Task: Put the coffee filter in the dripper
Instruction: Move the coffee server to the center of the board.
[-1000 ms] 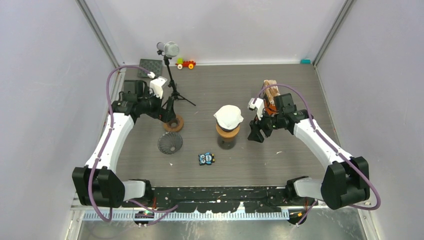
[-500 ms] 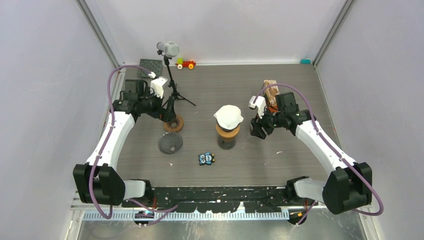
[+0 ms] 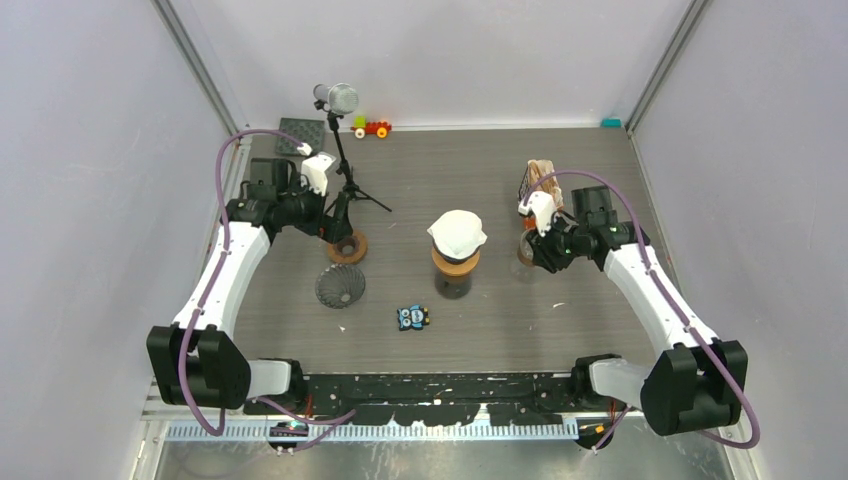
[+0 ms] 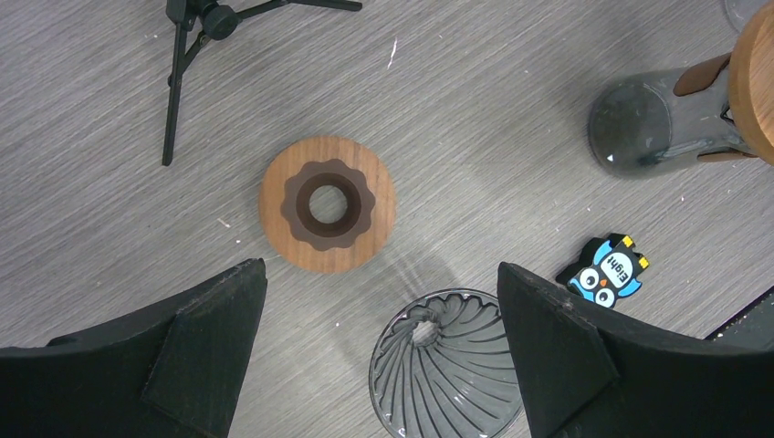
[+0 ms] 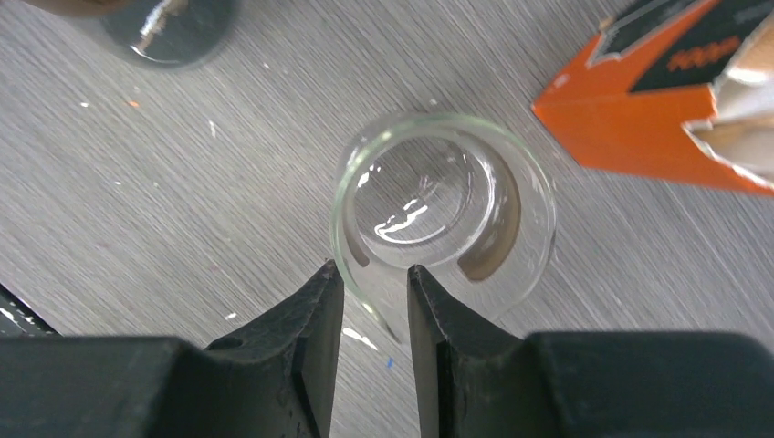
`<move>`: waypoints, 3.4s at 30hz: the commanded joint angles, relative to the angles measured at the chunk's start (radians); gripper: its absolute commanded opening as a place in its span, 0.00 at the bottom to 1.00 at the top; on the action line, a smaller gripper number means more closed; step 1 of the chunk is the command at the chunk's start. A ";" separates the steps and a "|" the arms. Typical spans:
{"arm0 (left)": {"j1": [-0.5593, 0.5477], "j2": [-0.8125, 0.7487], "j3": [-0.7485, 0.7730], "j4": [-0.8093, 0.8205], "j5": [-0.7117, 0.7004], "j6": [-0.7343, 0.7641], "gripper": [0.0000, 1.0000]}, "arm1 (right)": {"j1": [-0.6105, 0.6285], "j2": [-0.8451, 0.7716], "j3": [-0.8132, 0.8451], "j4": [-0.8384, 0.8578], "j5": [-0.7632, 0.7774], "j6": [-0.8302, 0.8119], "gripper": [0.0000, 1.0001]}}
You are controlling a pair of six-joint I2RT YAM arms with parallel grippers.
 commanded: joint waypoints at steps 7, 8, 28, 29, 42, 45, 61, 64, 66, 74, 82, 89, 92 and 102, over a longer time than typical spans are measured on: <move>0.002 -0.012 0.037 0.036 0.019 0.013 1.00 | -0.058 -0.091 0.064 -0.056 0.042 -0.042 0.46; 0.003 -0.013 0.038 0.037 0.020 0.014 1.00 | -0.058 -0.093 0.080 -0.063 0.025 -0.033 0.50; 0.003 0.002 0.073 0.021 0.003 0.005 1.00 | 0.013 -0.070 -0.069 0.277 -0.506 0.064 0.64; 0.003 0.004 0.075 0.020 0.002 0.004 1.00 | 0.022 -0.062 -0.087 0.316 -0.506 0.074 0.63; 0.003 0.015 0.079 0.018 -0.005 -0.005 1.00 | 0.073 0.096 -0.219 0.689 -0.527 0.225 0.57; 0.003 0.018 0.078 0.017 -0.006 -0.004 1.00 | 0.087 0.123 -0.235 0.759 -0.527 0.265 0.55; 0.002 0.034 0.075 0.018 -0.013 0.001 1.00 | 0.147 0.207 -0.242 0.844 -0.518 0.327 0.45; 0.003 0.034 0.076 0.017 -0.013 0.001 1.00 | 0.156 0.219 -0.242 0.844 -0.516 0.327 0.44; 0.002 0.033 0.075 0.017 -0.014 0.001 1.00 | 0.163 0.224 -0.242 0.845 -0.511 0.327 0.44; 0.003 0.033 0.076 0.015 -0.015 0.002 1.00 | 0.197 0.247 -0.237 0.873 -0.491 0.335 0.44; 0.002 0.021 0.071 0.002 -0.032 0.012 1.00 | 0.232 0.277 -0.231 0.931 -0.468 0.369 0.44; 0.003 0.018 0.084 -0.048 -0.089 0.013 1.00 | 0.279 0.327 -0.209 1.009 -0.422 0.410 0.44; 0.003 0.009 0.080 -0.062 -0.114 0.020 1.00 | 0.291 0.358 -0.195 1.047 -0.398 0.432 0.44; 0.003 -0.030 0.053 -0.077 -0.166 0.055 1.00 | 0.358 0.444 -0.125 1.101 -0.361 0.467 0.44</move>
